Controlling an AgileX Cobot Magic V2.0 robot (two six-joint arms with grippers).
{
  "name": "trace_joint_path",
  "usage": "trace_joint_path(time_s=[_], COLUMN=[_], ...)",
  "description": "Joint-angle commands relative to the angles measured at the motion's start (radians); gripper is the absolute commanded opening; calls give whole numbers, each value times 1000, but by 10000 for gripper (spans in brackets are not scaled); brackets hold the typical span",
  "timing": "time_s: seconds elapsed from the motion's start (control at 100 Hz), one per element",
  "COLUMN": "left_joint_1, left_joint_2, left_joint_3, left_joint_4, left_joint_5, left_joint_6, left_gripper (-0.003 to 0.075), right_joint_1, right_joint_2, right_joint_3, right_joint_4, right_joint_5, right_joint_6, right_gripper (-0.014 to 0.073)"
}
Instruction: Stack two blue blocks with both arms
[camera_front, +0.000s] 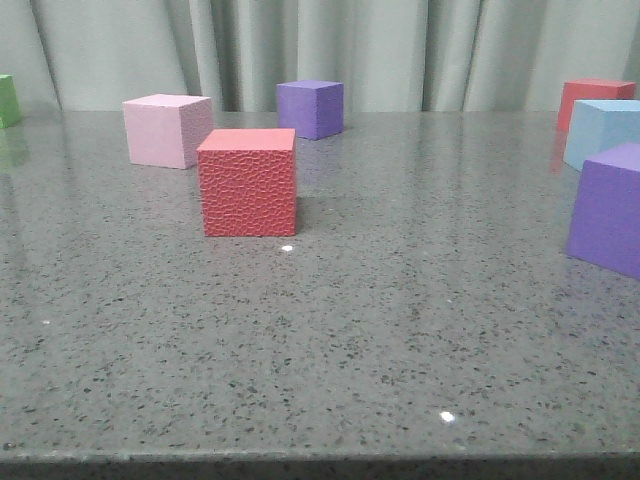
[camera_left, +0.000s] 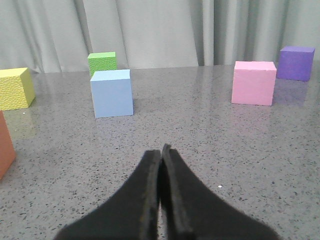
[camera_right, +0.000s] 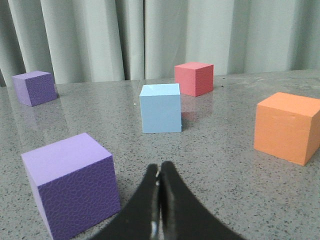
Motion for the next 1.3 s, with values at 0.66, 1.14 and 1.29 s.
trace_joint_path(time_s=[0.66, 1.14, 1.29], left_joint_1=[2, 2, 2], left_joint_2=[-33, 168, 279], left_joint_3=[-29, -395, -470], left_joint_4=[0, -51, -51], left_joint_5=[-83, 101, 105], left_joint_6=[-5, -7, -7], left_gripper=[-19, -19, -19], right_joint_1=[-6, -6, -6], right_joint_2=[-15, 168, 257], right_joint_3=[-54, -386, -468], right_joint_4=[9, 20, 20], right_joint_5=[-46, 333, 377], right_joint_6=[-2, -2, -2], right_gripper=[-112, -111, -111])
